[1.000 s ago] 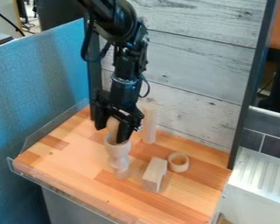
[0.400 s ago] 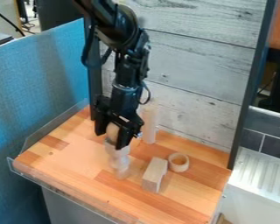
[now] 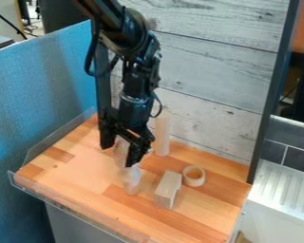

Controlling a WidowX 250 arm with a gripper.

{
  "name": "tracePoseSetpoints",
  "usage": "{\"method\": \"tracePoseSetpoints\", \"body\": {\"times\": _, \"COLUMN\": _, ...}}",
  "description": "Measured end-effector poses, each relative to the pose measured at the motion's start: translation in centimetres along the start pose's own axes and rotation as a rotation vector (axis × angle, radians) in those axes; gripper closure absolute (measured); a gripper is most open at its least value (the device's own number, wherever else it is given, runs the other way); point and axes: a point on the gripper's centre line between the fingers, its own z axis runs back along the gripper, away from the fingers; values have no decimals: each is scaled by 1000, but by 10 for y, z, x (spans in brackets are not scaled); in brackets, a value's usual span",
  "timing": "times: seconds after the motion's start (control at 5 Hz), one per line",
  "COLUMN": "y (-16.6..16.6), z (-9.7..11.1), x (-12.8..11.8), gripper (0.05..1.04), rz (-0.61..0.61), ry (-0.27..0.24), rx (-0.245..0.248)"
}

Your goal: Put the ball on the cup

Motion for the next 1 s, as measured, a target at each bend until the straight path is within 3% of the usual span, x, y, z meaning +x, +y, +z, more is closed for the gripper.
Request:
{"method": "tracePoseSetpoints", "body": {"times": 0.8, "y": 2, "z": 1, "x": 1, "gripper": 83, "rz": 7, "ry": -9, "rx": -22}}
{"method": "tracePoseSetpoints", "body": {"times": 1.0, "y": 10, "z": 15, "x": -4, "gripper": 83, "rz": 27, "ry": -45, "rx": -52}}
